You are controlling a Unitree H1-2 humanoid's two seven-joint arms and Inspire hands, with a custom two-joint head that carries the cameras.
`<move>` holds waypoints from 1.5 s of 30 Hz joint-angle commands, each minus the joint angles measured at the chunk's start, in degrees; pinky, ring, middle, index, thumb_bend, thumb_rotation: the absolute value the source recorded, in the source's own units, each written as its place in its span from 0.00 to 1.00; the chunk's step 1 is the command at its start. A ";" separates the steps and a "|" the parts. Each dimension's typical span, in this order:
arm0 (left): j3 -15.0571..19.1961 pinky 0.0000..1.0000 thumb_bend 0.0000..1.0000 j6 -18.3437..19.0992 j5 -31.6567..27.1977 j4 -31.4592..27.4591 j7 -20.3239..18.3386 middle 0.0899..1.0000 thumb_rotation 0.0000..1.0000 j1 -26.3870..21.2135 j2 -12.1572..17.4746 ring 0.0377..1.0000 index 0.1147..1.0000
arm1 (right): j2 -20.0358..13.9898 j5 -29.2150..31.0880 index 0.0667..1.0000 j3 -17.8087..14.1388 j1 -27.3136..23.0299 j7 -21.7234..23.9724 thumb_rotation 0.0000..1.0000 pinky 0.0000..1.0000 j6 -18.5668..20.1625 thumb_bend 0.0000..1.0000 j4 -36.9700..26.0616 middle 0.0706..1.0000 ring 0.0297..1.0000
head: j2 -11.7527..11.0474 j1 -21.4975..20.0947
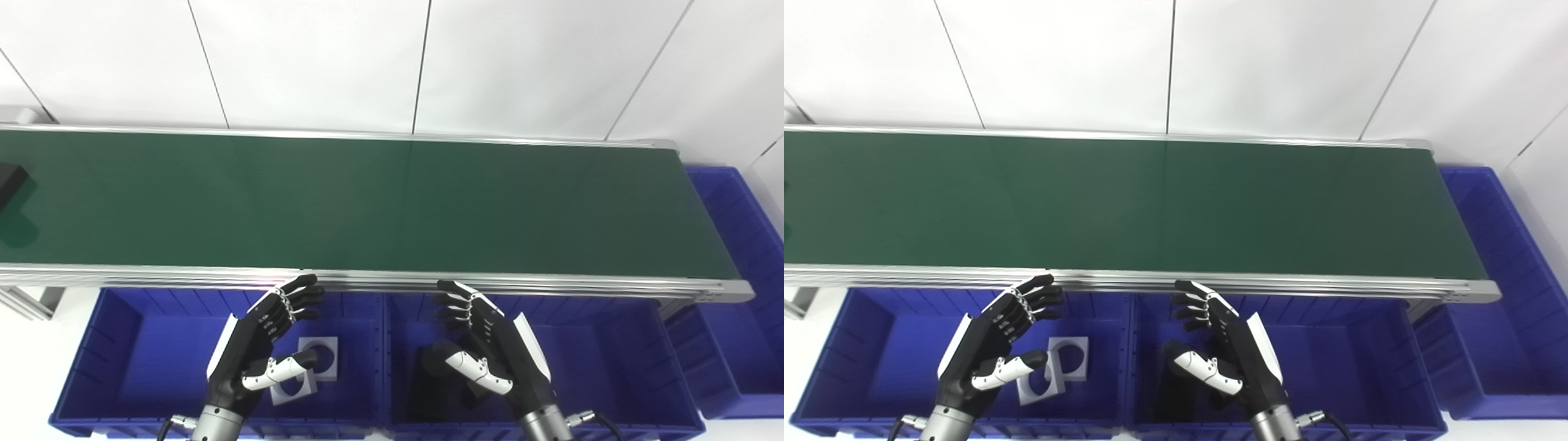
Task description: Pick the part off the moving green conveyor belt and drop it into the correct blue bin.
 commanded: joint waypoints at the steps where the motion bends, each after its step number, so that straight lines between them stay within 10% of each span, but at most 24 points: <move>1: -0.12 0.69 0.94 -1.73 -0.62 -0.81 -0.42 0.73 0.42 -0.67 -0.01 0.73 0.76 | 0.02 0.40 0.81 -0.14 -0.36 0.10 0.58 0.64 -0.39 0.60 -1.15 0.74 0.70 | 0.02 0.09; 45: -0.62 0.69 0.94 -1.98 -0.49 0.15 -0.33 0.73 0.40 -0.88 -0.36 0.74 0.76 | -0.46 0.80 0.80 -0.31 -0.59 0.10 0.58 0.63 -1.31 0.59 0.02 0.74 0.69 | -1.76 2.52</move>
